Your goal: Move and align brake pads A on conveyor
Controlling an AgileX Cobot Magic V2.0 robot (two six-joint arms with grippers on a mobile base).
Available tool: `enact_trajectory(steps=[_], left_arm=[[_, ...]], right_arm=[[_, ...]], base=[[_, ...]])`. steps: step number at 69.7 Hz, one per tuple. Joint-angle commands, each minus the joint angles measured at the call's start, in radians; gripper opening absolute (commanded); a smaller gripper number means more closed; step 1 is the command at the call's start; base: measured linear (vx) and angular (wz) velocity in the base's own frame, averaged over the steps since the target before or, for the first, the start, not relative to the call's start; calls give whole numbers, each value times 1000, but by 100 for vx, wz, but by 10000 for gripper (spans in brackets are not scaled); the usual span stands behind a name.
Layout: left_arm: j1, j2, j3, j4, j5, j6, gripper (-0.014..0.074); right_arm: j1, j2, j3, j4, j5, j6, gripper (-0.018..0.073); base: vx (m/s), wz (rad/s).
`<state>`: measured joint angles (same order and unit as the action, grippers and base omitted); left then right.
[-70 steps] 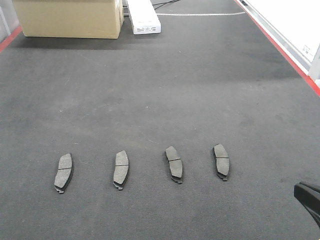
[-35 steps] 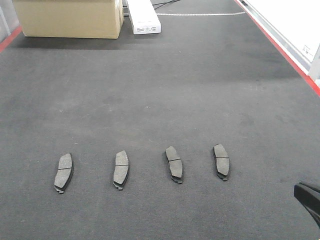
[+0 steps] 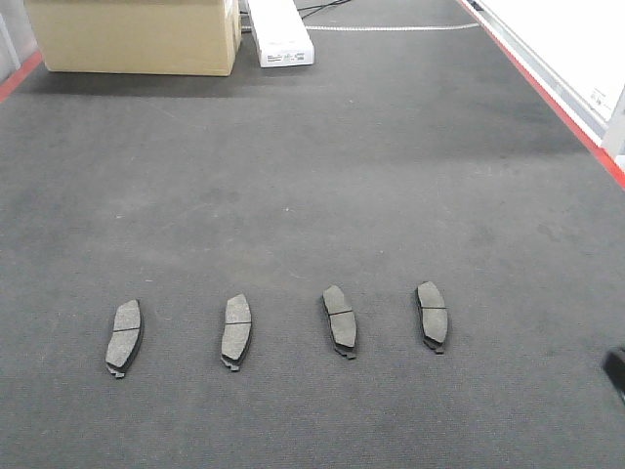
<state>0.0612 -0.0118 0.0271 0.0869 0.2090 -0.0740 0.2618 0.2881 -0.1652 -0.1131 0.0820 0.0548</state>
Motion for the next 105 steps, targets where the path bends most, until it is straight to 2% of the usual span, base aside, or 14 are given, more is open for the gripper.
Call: enact_trajectory(steps=[1,12,20,28,35,105], left_arm=[[-6,-14,28,0,-79,-8,1],[-6,-14,28,0,-79,-8,3],[-6,-14,28,0,-79,-8,3],[-6,-14,28,0,-79,-8,3],[-6,-13,28,0,-78,-8,3],[-6,-13,28,0,-79,-8,3]], right_arm=[[-56,-56,28,25,-121,-31,-6],[-187,-183,99,39,-93,-30,-6],[-236,-260,148,42,-82,-23,-6],[-233,-310,200,44,-89,-22,-6],[-233,-308,200,50,-49,-16,-6],[-233,-308,200,38,-50,-18,-6]], base=[[0,0],[0,0],[0,0],[0,0],[0,0],[0,0]])
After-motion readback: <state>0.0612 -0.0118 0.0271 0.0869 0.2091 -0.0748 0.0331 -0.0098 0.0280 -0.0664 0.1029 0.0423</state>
